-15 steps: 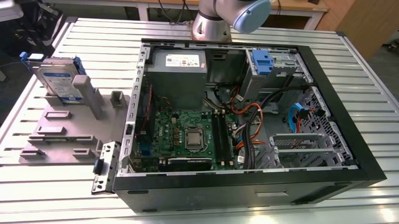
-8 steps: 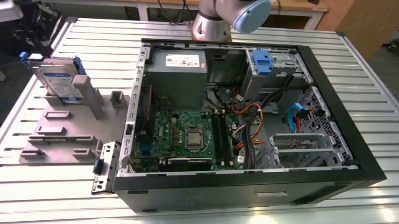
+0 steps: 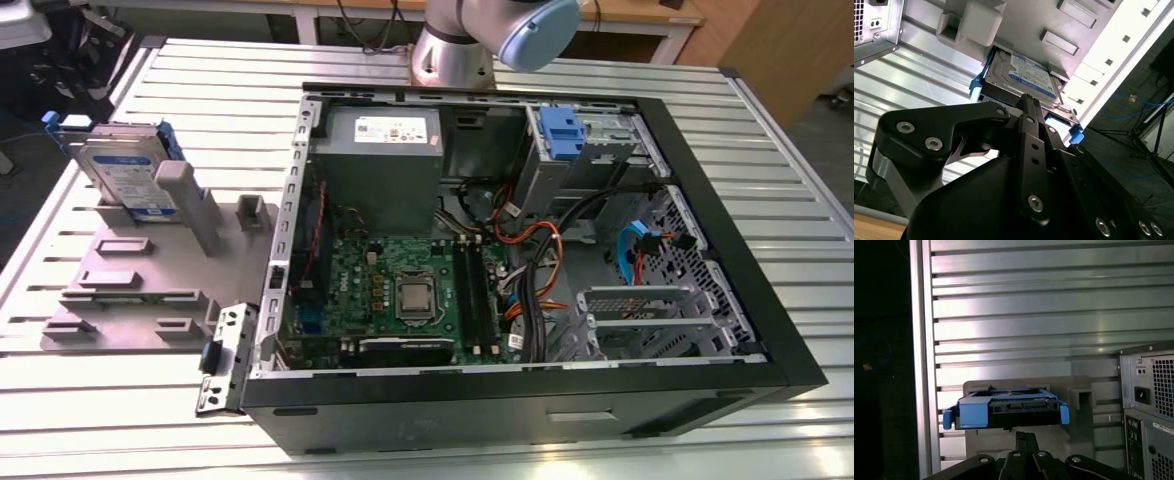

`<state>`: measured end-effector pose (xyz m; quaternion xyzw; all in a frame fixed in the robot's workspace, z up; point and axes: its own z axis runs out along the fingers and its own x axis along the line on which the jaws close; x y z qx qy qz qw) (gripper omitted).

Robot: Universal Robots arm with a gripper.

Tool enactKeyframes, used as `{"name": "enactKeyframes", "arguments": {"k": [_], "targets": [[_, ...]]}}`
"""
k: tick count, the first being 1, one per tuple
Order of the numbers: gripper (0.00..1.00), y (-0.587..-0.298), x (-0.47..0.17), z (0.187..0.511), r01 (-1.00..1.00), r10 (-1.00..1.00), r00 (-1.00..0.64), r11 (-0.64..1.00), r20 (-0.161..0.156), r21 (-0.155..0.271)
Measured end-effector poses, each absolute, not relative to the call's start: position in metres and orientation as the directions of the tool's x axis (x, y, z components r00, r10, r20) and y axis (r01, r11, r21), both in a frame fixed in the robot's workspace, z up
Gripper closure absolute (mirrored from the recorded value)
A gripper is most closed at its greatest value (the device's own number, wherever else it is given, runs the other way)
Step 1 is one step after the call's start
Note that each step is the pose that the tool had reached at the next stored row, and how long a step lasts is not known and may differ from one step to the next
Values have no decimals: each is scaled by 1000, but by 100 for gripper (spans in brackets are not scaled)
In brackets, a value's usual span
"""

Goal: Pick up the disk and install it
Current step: 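Reach for the disk, then pick up the disk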

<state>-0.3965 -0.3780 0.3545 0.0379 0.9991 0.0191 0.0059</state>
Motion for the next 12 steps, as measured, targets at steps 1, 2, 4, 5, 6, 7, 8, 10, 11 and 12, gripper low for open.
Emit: {"name": "enactKeyframes", "arguments": {"k": [1,2,4,5,6,7,8,10,11,12], "targets": [[89,-378,-397,354,75,76,-997,996,-10,38],[89,-378,-397,354,76,76,-997,996,-10,39],[89,-378,-397,354,76,76,-997,996,-10,38],[89,-377,-397,353,76,76,-997,996,-10,39],[89,-377,-397,353,76,76,-997,996,-10,39],[89,-377,-397,353,76,76,-997,996,-10,39],[89,-377,-397,352,76,76,-997,996,-10,39],[89,-376,-397,351,76,76,-997,996,-10,39],[89,-376,-397,351,76,76,-997,996,-10,39],[89,-376,-397,351,76,76,-997,996,-10,39]]}}
